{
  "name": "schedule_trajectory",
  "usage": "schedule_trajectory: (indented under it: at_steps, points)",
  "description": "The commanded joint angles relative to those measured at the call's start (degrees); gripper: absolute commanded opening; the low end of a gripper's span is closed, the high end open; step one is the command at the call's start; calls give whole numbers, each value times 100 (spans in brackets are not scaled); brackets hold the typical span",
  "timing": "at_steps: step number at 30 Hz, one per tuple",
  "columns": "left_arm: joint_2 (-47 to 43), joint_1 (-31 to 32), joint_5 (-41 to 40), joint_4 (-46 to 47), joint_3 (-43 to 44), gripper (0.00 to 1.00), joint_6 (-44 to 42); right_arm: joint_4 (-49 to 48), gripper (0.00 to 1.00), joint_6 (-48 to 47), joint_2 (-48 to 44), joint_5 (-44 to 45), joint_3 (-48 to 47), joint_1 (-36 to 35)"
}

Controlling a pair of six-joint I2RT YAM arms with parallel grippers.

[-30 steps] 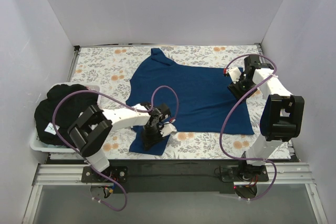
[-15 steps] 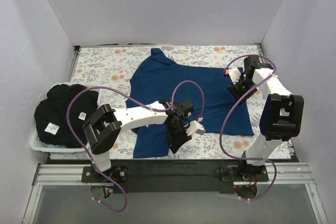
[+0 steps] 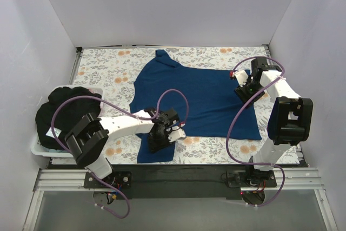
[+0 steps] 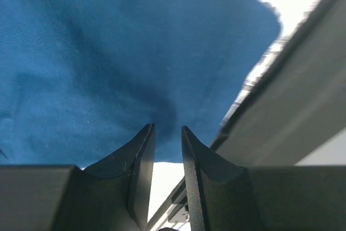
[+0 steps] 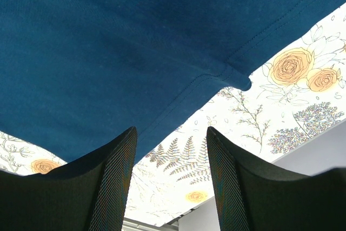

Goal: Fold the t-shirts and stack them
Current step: Flatten the tshirt out

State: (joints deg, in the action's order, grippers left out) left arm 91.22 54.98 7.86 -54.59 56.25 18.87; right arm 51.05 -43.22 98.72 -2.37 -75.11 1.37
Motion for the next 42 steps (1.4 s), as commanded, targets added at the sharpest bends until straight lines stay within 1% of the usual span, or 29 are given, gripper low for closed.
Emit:
schedule_trajectory:
  at_steps: [1,2,6,9,10,11,13,16,18,21,22,23,24,25,26,27,28,30,31,33,34,37,38,41,42]
  points:
    - [272,30,-470,221,-9,25,-103,107,61,60,-133,-62,-30,-13]
    - [482,39,-435,238,9,25,-86,116,61,60,-125,-53,-47,-5]
    - [809,197,-145,194,245,23,-59,125,61,51,-107,-18,-91,-14]
    - [1037,267,495,-69,754,22,-68,125,61,60,-98,-26,-100,-14]
    - [1116,363,985,-148,869,21,-42,125,61,60,-81,-27,-100,-14]
    - [1169,425,1198,-279,1053,21,-42,134,61,68,-72,-27,-118,-14]
    - [1319,618,1559,-289,1195,20,20,134,61,68,-54,-35,-127,-14]
    - [1600,645,1920,-333,1599,20,125,151,61,68,-37,-27,-144,-14]
    - [1645,645,2307,-351,1775,19,178,169,61,77,-37,-35,-153,-13]
    - [1154,593,2589,-254,1837,21,283,239,61,42,-107,-158,-66,-5]
    - [952,384,2563,-185,1898,23,388,256,61,33,-185,-271,-13,-13]
    - [524,199,2545,8,1933,25,511,257,61,33,-230,-325,49,-14]
    - [354,-55,2476,105,1960,27,686,257,61,42,-265,-360,128,-22]
    - [240,-675,2397,150,2064,30,731,257,61,59,-326,-421,268,-48]
    - [108,-1021,2274,228,2109,31,740,248,61,86,-344,-439,339,-66]
    - [115,-1364,2003,229,2144,31,610,248,61,112,-362,-483,391,-75]
    - [159,-1941,1792,229,2214,31,557,230,61,147,-388,-510,488,-84]
    - [395,-2507,1614,291,2276,31,477,230,60,235,-423,-519,550,-93]
    - [466,-2997,1509,300,2294,31,433,230,60,253,-484,-519,629,-101]
    - [711,-3396,1456,414,2268,30,424,239,60,271,-581,-449,725,-101]
    - [765,-3659,1308,414,2242,30,355,239,60,270,-703,-353,787,-101]
    - [880,-3950,1061,615,1900,29,293,187,61,218,-836,-281,1103,-101]
    - [889,-4003,869,755,1794,29,292,169,61,218,-810,-281,1234,-101]
    - [1003,-4100,543,879,1407,26,248,20,60,262,-626,-273,1350,-101]
    - [1047,-4127,480,871,1215,24,257,-24,60,270,-565,-229,1402,-101]
